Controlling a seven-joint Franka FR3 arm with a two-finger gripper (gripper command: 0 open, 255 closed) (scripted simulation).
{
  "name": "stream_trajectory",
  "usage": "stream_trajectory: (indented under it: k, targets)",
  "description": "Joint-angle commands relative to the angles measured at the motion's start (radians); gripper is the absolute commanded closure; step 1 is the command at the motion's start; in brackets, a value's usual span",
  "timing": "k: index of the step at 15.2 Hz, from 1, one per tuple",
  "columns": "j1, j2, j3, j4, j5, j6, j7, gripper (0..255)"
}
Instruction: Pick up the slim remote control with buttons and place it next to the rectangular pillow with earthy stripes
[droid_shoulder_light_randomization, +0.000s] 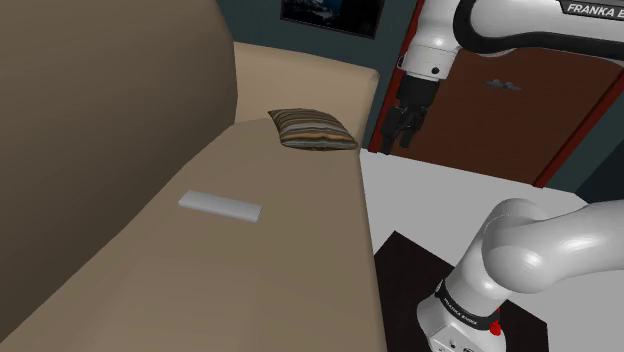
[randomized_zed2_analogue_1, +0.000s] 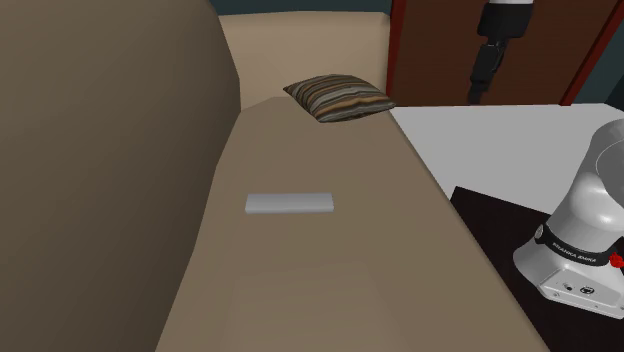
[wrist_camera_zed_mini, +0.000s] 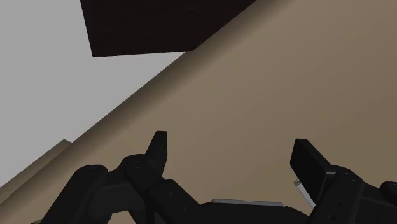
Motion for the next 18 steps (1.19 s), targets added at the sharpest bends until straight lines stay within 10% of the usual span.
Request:
stream_trajectory:
  k: [1, 18]
  targets:
    - [0.0, 0.0, 0.0, 0.0, 0.0, 0.0, 0.0, 0]
    - [0.092, 0.594, 0.128, 0.202, -0.012, 0.411, -0.073, 0]
